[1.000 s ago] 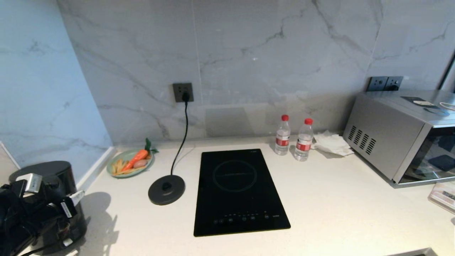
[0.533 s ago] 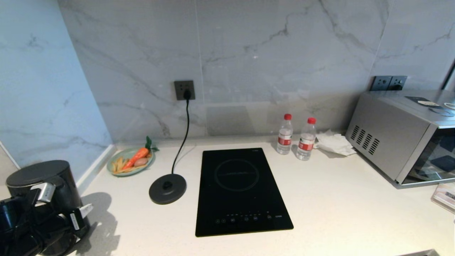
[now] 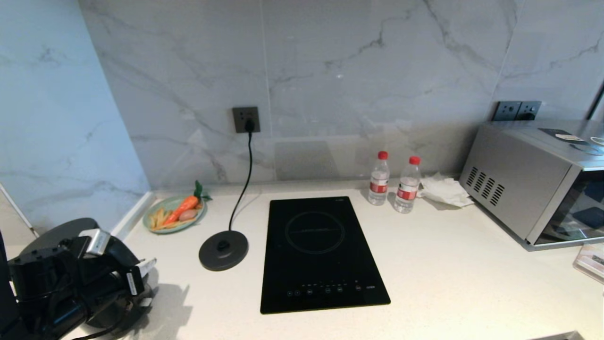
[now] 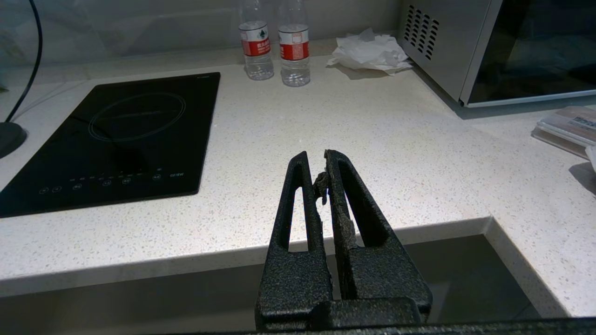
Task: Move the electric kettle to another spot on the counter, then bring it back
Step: Place it by the sink
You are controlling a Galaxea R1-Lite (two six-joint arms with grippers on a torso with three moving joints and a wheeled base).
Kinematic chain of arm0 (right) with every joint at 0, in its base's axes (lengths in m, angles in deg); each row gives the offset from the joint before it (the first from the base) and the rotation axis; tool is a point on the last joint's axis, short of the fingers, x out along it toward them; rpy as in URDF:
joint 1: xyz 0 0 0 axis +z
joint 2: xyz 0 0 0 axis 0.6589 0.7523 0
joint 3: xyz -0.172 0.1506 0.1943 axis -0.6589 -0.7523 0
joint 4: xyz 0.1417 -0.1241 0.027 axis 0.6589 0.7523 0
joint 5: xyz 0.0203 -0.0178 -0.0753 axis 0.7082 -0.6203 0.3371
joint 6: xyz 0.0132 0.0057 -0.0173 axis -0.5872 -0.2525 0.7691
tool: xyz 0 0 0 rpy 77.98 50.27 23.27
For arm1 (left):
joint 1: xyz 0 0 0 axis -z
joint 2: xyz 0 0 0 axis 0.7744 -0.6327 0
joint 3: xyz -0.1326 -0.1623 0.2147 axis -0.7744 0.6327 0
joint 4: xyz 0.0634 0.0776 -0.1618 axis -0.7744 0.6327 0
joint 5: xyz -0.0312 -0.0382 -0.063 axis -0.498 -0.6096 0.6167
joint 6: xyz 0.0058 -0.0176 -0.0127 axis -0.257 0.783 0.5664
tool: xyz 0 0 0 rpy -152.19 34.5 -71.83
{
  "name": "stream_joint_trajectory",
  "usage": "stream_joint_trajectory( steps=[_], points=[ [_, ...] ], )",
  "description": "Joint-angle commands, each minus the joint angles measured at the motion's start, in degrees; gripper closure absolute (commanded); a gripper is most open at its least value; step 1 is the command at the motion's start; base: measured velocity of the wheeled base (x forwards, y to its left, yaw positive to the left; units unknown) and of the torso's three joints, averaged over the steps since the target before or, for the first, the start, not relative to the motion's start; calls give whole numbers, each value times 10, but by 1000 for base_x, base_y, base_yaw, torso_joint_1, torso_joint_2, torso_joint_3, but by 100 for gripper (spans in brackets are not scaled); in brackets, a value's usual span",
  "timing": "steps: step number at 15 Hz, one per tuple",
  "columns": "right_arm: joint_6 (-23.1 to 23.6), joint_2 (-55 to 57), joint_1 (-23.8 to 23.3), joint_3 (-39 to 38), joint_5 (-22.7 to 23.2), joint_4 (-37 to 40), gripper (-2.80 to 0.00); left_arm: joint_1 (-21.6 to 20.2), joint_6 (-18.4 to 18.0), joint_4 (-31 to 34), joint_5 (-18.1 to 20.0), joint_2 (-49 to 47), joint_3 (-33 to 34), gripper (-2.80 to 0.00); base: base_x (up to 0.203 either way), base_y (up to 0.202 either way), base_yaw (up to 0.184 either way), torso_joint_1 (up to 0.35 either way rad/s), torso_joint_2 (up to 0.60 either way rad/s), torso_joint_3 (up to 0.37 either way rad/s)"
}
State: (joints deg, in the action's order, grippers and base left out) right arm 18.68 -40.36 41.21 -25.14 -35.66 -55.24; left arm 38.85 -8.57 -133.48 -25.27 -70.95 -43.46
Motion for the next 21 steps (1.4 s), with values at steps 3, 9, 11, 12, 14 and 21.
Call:
stream_joint_trajectory(
  steps=[3, 9, 11, 12, 14, 21],
  points=[
    [0, 0, 0, 0, 0, 0, 0, 44, 0, -6, -68, -34, -33, 0, 0, 0, 0, 0, 0, 0],
    [0, 0, 0, 0, 0, 0, 0, 39, -2, -6, -105, -51, -36, 0, 0, 0, 0, 0, 0, 0],
    [0, 0, 0, 0, 0, 0, 0, 39, -5, -6, -110, -46, -36, 0, 0, 0, 0, 0, 0, 0],
    [0, 0, 0, 0, 0, 0, 0, 40, -5, -6, -113, -46, -37, 0, 0, 0, 0, 0, 0, 0],
    [0, 0, 0, 0, 1, 0, 0, 42, -4, -6, -135, -47, -42, -280, 0, 0, 0, 0, 0, 0],
    [0, 0, 0, 0, 0, 0, 0, 41, 1, -6, -144, -2, 4, -280, 0, 0, 0, 0, 0, 0]
  ],
)
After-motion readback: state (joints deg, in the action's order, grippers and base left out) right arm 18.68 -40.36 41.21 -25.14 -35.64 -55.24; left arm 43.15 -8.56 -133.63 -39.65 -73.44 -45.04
